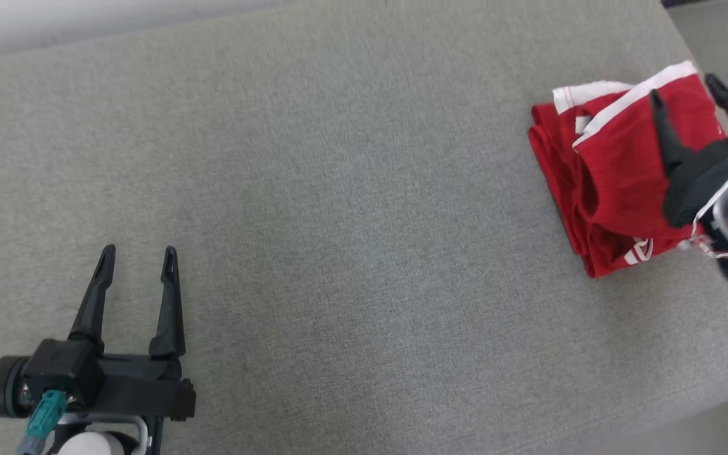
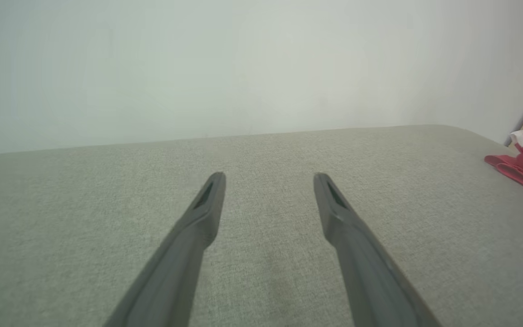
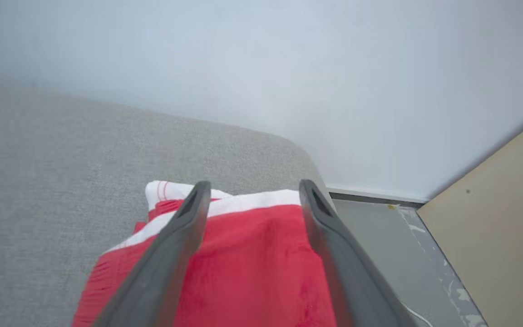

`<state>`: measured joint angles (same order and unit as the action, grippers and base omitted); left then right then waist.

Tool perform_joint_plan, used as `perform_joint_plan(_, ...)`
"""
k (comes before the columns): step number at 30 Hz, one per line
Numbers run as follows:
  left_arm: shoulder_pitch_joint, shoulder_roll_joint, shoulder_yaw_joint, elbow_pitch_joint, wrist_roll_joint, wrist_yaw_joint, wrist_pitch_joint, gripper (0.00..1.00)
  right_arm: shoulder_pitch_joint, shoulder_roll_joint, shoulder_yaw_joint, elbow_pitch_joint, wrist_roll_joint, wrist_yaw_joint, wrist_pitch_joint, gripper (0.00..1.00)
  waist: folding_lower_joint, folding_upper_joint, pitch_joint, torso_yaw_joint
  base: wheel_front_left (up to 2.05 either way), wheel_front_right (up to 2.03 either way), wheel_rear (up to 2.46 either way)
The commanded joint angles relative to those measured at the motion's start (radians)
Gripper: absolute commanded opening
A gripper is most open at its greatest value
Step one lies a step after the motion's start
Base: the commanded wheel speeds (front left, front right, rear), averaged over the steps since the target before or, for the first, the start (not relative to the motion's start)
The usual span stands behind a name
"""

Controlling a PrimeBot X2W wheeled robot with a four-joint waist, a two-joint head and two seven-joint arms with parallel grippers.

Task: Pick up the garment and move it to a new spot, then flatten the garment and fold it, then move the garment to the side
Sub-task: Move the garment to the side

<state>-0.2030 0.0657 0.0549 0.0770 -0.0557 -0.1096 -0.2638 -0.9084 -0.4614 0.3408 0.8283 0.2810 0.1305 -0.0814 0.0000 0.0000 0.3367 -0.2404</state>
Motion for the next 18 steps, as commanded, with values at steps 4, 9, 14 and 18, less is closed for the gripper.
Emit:
perform_joint_plan(4,0.038,-0.006,0.004,0.02,-0.006,0.015,0.0,1.0,0.103,0.024,-0.015,-0.094,0.032,0.0,-0.105,1.0,0.0,0.0,-0.098,0.041,0.0,0.0,0.0)
perform_joint_plan(9,0.073,-0.01,0.005,0.053,-0.015,0.029,0.0,1.0,0.235,0.041,-0.024,-0.217,0.062,0.0,-0.154,1.0,0.0,0.0,-0.175,0.081,0.0,0.0,0.0)
perform_joint_plan(14,0.11,-0.011,0.024,0.073,-0.022,0.048,0.0,1.0,0.361,0.078,-0.061,-0.335,0.084,0.0,-0.173,1.0,0.0,0.0,-0.233,0.117,0.0,0.0,0.0)
perform_joint_plan(18,0.132,-0.011,0.032,0.098,-0.022,0.053,0.0,1.0,0.453,0.097,-0.112,-0.386,0.076,0.0,-0.18,1.0,0.0,0.0,-0.273,0.156,0.0,0.0,0.0)
